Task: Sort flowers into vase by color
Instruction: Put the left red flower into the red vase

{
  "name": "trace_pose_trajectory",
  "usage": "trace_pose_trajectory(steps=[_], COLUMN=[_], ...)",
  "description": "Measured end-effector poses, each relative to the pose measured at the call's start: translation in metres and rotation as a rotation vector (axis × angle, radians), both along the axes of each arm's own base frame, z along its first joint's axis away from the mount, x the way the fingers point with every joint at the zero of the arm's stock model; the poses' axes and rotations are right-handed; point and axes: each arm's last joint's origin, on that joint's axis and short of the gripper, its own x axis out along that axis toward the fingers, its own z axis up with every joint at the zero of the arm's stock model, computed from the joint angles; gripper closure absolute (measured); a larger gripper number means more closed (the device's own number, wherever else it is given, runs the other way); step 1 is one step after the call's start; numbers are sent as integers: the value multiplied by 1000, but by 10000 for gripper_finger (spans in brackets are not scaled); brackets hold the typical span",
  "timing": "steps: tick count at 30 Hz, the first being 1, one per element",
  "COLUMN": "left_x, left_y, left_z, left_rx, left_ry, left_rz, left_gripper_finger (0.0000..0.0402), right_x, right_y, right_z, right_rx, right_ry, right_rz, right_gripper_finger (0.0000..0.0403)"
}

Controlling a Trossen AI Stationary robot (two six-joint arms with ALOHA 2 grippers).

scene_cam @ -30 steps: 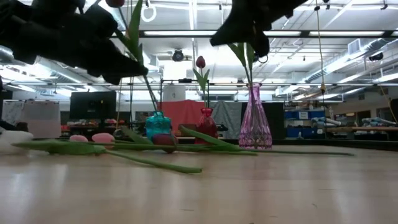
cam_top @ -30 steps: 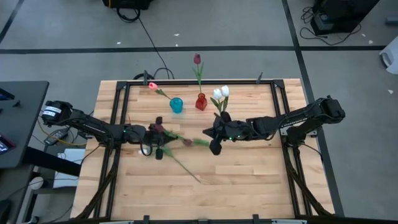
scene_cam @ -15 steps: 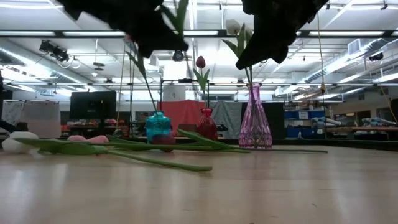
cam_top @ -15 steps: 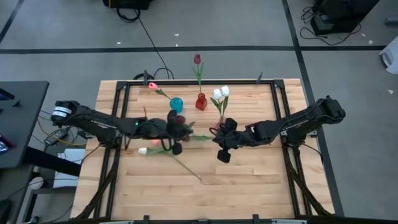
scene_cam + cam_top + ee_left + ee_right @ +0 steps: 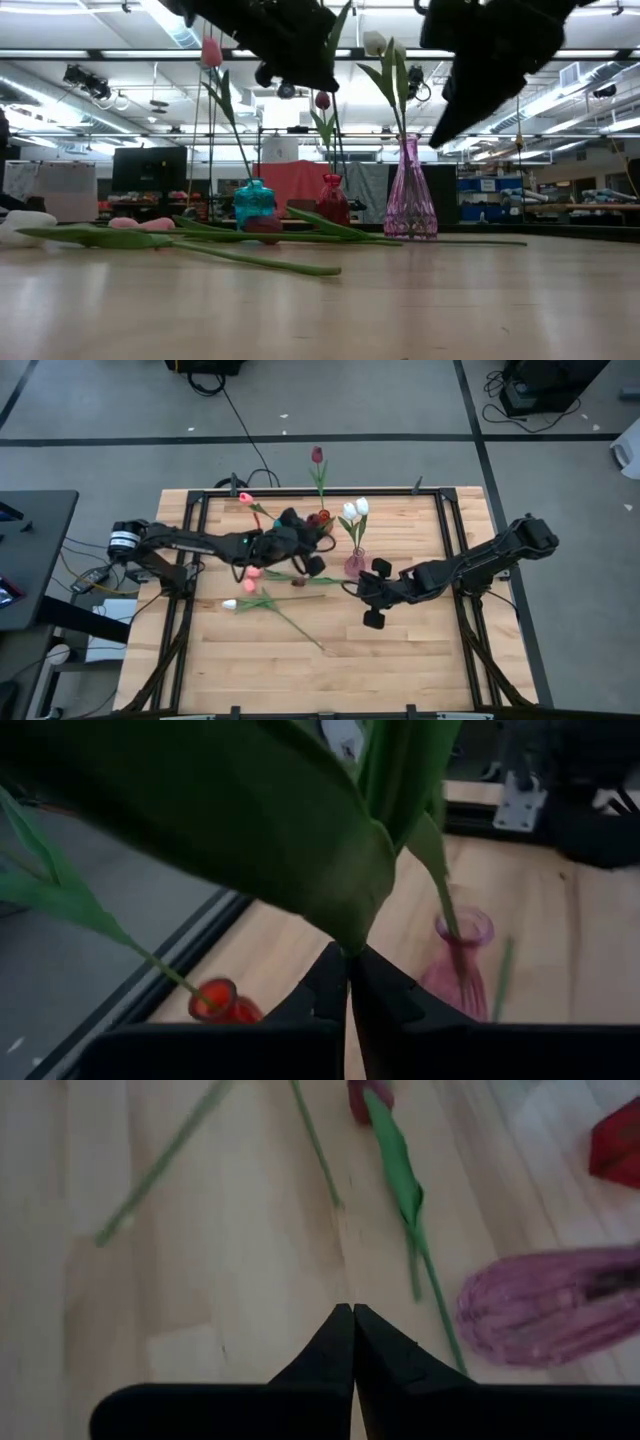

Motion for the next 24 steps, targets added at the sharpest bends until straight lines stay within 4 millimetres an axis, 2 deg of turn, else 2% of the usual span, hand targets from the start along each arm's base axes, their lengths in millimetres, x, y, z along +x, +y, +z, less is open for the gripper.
trace_pose_trajectory(steps=[10,18,24], left_x=[6,1,0], left_y=[27,53,59], left_z=[23,25,27], left_rx=[2,5,4], left_ry=[-16,-19,-40], left_rz=[80,161,179], left_gripper_finger=[387,387,387], right_x=[-21,-31,-35], right_y=[-7,-8,-9], right_z=[-7,-10,-16], right_rx=[1,38,40], right_ry=[-50,-122,-117], right_rz=[22,81,84], right_gripper_finger=[391,391,391])
